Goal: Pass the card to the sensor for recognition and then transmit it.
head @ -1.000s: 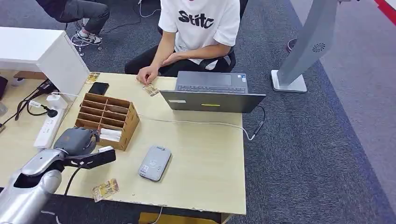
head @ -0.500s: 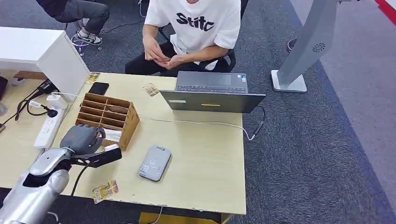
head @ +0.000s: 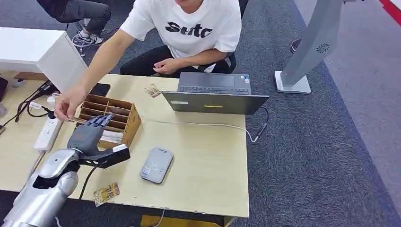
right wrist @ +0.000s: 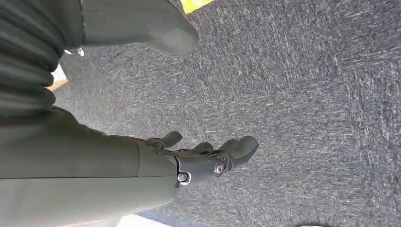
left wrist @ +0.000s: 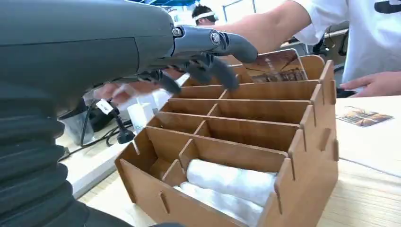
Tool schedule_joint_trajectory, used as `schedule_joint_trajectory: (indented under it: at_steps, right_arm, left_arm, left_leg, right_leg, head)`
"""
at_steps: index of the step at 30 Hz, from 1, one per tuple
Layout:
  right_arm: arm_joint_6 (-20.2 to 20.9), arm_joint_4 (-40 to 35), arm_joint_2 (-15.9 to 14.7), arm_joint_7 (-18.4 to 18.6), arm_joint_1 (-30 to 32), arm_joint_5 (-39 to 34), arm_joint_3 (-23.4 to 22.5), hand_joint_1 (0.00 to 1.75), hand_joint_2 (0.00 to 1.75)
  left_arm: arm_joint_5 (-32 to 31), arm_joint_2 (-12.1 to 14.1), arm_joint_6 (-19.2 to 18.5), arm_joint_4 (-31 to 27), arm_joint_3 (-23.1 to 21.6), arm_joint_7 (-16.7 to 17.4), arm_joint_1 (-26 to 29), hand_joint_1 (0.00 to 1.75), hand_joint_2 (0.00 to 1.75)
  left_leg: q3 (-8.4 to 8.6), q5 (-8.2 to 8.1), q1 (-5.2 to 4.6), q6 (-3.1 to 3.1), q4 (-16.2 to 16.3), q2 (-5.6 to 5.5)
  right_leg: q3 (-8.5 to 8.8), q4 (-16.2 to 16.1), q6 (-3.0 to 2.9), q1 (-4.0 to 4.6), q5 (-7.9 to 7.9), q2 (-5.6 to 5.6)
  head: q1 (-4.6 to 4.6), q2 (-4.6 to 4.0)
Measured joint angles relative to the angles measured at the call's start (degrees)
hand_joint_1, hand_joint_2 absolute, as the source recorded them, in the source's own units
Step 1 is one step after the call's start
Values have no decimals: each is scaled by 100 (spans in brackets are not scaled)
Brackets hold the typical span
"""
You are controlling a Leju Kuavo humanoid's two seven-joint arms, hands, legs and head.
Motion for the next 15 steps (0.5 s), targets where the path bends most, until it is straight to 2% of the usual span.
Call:
schedule_joint_trajectory:
  at_steps: [15]
  right_arm:
    - [4,0,0,-5,-1,15,-44,0,175]
  left_arm:
    - [-54,-79,2,0,0,-7,29,0,175]
  left_leg:
    - [0,0,0,0,0,0]
  right_leg:
    - [0,0,0,0,0,0]
  head:
    - [0,0]
